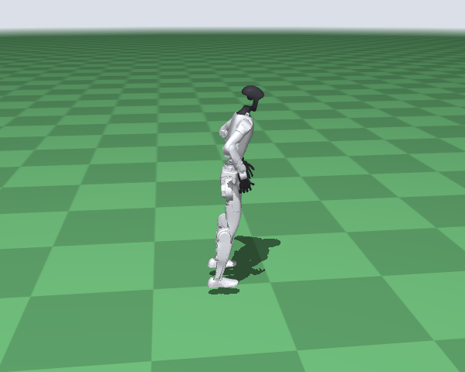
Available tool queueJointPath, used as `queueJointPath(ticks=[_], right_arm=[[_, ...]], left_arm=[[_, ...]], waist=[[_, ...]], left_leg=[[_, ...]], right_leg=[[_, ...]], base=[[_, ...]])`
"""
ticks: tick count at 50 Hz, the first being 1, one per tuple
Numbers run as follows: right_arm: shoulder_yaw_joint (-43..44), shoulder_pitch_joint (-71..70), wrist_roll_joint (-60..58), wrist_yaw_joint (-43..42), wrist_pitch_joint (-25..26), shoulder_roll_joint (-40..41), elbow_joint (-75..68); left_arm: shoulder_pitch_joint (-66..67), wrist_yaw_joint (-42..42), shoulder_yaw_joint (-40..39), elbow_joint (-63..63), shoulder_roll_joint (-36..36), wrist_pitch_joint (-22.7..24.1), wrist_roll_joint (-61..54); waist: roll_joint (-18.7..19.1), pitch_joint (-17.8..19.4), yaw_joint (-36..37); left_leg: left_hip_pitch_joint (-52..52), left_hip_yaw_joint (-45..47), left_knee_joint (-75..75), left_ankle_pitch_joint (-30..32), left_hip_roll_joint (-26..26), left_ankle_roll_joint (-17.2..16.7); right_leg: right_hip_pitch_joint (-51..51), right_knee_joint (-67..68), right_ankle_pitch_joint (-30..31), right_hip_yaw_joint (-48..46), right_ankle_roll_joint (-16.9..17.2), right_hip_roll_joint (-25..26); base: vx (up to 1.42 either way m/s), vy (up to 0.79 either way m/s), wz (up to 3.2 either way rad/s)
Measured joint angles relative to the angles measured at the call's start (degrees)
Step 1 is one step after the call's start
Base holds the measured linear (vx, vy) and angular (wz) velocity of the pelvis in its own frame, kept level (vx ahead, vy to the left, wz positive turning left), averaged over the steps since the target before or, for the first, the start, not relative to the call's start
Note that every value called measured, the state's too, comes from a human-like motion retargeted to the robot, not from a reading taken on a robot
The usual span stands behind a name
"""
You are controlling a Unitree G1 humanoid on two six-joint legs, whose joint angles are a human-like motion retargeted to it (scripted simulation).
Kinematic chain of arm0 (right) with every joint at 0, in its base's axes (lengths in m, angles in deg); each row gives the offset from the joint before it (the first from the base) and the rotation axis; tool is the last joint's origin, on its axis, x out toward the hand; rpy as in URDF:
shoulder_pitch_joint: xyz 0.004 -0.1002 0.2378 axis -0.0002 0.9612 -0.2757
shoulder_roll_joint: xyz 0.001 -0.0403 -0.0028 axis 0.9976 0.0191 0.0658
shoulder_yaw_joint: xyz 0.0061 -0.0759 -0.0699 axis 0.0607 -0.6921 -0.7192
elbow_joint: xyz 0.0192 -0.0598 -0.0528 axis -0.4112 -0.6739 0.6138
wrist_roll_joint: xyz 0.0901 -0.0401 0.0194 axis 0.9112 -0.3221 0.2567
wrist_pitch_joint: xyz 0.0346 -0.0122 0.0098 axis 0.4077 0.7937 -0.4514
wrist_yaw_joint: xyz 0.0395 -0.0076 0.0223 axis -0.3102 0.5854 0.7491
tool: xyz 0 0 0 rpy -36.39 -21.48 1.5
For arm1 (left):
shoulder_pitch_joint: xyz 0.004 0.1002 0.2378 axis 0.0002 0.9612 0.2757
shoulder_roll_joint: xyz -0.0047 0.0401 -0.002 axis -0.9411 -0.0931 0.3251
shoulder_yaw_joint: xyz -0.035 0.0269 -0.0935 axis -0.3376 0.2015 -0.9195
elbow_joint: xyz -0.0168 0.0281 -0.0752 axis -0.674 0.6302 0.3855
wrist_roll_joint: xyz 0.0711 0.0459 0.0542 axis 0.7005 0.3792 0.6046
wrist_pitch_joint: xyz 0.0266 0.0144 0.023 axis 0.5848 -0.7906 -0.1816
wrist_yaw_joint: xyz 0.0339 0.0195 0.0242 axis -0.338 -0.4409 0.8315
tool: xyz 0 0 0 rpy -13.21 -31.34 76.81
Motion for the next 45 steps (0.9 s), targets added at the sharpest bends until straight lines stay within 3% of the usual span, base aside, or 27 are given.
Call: queueJointPath(ticks=[5, 10, 13, 15, 19, 21, 24, 27, 29, 31, 34, 36, 38, 40, 42, 45], right_arm=[[-0.68, -0.42, 1.22, -10.51, -5.16, 4.43, -2.24], [7.74, 8.65, -1.45, 3.32, -2.33, -0.6, 10.23], [12.53, 12.3, -7.5, 10.81, -2.13, -3.69, 15.23], [12.51, 11.65, -11.32, 12.77, -2.09, -5.01, 14.98], [4.18, 0.81, -13.48, 15.92, -0.08, -6.73, 6.58], [0.24, -4.83, -15.36, 19.86, 1.01, -8.34, 2.98], [-2.97, -13.88, -22.73, 28.7, 2.32, -12.12, -0.6], [-4.6, -23.41, -30.41, 29.53, 1.79, -16.75, -3.3], [-7.54, -31.01, -32.7, 22.4, 0.76, -19.15, -7.11], [-13.07, -40.63, -32.6, 11.2, -1.19, -19.94, -12.97], [-21.43, -51.23, -28.75, -6.55, -5.63, -19.13, -17.43], [-23.53, -50.11, -25.01, -15.34, -8.62, -19.27, -13.69], [-20.39, -41.49, -21.86, -17.59, -10.17, -20.27, -6.78], [-14.22, -29.14, -20.62, -12.82, -9.89, -20.3, -2.25], [-10.76, -20.77, -23.01, -4.95, -9.3, -17.09, -5.76], [-13.16, -18.24, -35.3, 1.89, -8.99, -7.84, -25.15]], left_arm=[[-1.12, 5.28, -0.62, 1.27, 3.5, 3.52, -2.75], [6.26, -3.1, -3.77, -9.1, 1.53, 4.64, -6.92], [10.24, -7.25, -5.32, -13.24, 0.83, 4.26, -8.49], [10.4, -8.81, -5.22, -13.03, 0.1, 3.89, -6.42], [2.37, -12.5, -2.58, -6.86, -3.29, 3.4, 3.76], [-1.87, -16.13, -2.03, -4.47, -5.37, 2.9, 8.79], [-9.3, -21.37, -3.59, -1.24, -7.04, 0.67, 13.62], [-18.48, -18.73, -6.1, 3.98, -7.1, -2.19, 14.78], [-26.09, -11.67, -5.74, 10.34, -6.96, -2.96, 15.96], [-34.68, -1.73, -3.34, 18.86, -6.63, -2.19, 17.92], [-42.14, 13.61, 2.71, 29.16, -6.39, 1.37, 19.59], [-40.04, 20.98, 7.89, 31.79, -6.27, 4.78, 20.25], [-33.62, 23.05, 12.24, 32.07, -6.14, 7.13, 23.99], [-25.98, 19.64, 15.22, 33.76, -5.25, 8.4, 30.8], [-19.81, 12.3, 14.58, 39.9, -2.2, 9.9, 36.32], [-12.27, 3.98, 4.71, 50.62, 8.45, 8.76, 32.16]], waist=[[1.24, 2.26, 0.23], [6.41, 11.01, -2.72], [7.58, 15.37, -4.73], [7.21, 14.8, -4.53], [4.04, 6.48, -1.51], [2.99, 5.25, -0.22], [2.75, 9.25, -1.19], [3.71, 17.65, -4.97], [4.4, 20.43, -7.04], [4.71, 20.39, -8.03], [3.98, 18.45, -8.13], [3.47, 14.73, -7.76], [3.29, 10.18, -6.88], [2.76, 3.31, -5.22], [3.0, -4.3, -3.07], [3.99, -12.78, -1.27]], left_leg=[[3.87, 0.28, -4.68, 2.76, 0.1, -3.16], [14.6, -1.97, -9.27, 10.73, 1.32, -13.86], [17.51, -2.97, -9.11, 14.68, -1.25, -13.86], [16.47, -2.86, -8.78, 15.47, -1.86, -13.86], [4.93, -1.08, -4.88, 11.96, -0.06, -13.86], [1.64, 0.97, -1.93, 8.41, 1.46, -13.76], [-1.37, 1.2, 3.98, 1.75, 1.78, -9.77], [-7.05, -4.13, 18.33, -5.36, 1.49, -4.29], [-15.99, -6.92, 33.32, -10.78, 1.79, -0.7], [-26.87, -7.96, 47.06, -15.7, 2.33, 2.49], [-34.49, -7.44, 53.93, -17.27, 2.62, 4.63], [-30.99, -6.15, 46.26, -13.44, 2.32, 3.72], [-20.34, -5.3, 29.07, -3.37, 1.38, 0.8], [-8.27, -5.88, 6.33, 15.55, 0.09, -4.69], [-1.96, -8.12, -6.74, 31.07, 2.63, -13.83], [2.65, -11.03, -6.09, 39.95, 0.73, -13.86]], right_leg=[[3.26, -3.87, 3.11, 0.5, 1.71, 0.18], [15.2, -8.6, 12.04, -1.38, 5.91, 2.15], [19.44, -8.92, 15.75, -3.0, 5.91, 1.84], [18.23, -8.17, 15.72, -2.77, 5.91, 1.23], [5.68, -4.7, 10.95, 0.26, 5.91, 0.78], [1.64, -2.69, 8.19, 2.47, 5.91, 1.11], [-1.88, 3.08, 3.58, 5.41, 2.69, 1.64], [-5.31, 16.18, -3.57, 6.74, -2.29, 3.54], [-12.33, 29.86, -10.62, 4.99, -4.84, 5.07], [-22.45, 43.47, -16.73, 2.85, -6.59, 5.9], [-30.66, 51.51, -18.86, 1.87, -6.83, 5.67], [-28.06, 44.82, -14.69, 2.09, -5.35, 4.69], [-18.09, 28.13, -4.26, 2.66, -3.27, 3.21], [-6.76, 6.21, 13.77, 2.94, 1.14, 0.95], [-1.49, -4.39, 29.26, -1.11, 5.91, 3.25], [4.12, -4.79, 40.02, -2.0, 5.91, 4.26]], base=[[0.0, 0.0, 0.0], [0.05, 0.05, 0.33], [-0.02, 0.16, 0.46], [-0.01, -0.02, -0.09], [-0.07, -0.17, -0.51], [-0.15, -0.12, -0.82], [-0.25, -0.03, -0.16], [-0.34, -0.03, 0.66], [-0.34, 0.0, 0.77], [-0.27, 0.0, 0.5], [-0.08, 0.0, 0.08], [0.26, -0.02, -0.19], [0.55, -0.04, -0.24], [0.68, -0.12, -0.18], [0.57, -0.29, -0.04], [0.44, 0.02, -0.12]])
